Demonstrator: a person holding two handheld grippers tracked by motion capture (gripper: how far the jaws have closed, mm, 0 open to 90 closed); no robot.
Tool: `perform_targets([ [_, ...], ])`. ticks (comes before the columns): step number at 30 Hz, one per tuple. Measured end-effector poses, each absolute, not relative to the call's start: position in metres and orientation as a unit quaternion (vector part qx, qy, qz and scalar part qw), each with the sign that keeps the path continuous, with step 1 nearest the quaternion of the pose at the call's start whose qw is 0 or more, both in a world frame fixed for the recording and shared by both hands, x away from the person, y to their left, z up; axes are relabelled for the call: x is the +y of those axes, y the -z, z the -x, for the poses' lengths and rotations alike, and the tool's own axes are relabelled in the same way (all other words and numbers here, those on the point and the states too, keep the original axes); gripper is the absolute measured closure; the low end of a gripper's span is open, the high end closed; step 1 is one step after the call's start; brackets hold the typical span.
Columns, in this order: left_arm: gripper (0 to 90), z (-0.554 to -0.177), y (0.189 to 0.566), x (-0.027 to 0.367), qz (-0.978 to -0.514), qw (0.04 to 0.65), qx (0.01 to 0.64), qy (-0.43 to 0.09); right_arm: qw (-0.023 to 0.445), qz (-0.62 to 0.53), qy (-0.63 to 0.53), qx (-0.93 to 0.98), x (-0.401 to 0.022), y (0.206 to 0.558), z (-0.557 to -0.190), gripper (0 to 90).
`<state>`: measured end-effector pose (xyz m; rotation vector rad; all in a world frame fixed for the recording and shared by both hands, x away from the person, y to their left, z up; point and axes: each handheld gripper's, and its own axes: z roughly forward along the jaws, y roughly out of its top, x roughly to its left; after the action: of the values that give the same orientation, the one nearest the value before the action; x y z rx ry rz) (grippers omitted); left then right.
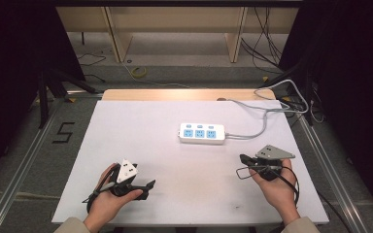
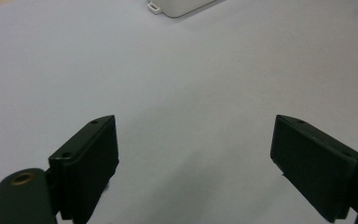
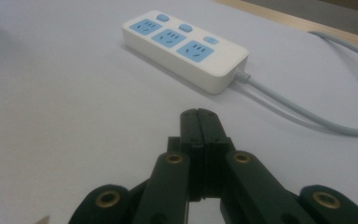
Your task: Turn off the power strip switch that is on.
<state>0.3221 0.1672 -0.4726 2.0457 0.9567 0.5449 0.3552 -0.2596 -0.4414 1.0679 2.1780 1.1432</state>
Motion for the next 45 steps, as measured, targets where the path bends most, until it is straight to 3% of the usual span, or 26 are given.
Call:
perform_targets([
  [45, 15.1, -0.322, 0.473, 0.167, -0.81, 0.395, 0.374, -0.219, 0.225, -0.387, -0.389, 0.805, -0.237, 0.425, -0.392, 90.0],
])
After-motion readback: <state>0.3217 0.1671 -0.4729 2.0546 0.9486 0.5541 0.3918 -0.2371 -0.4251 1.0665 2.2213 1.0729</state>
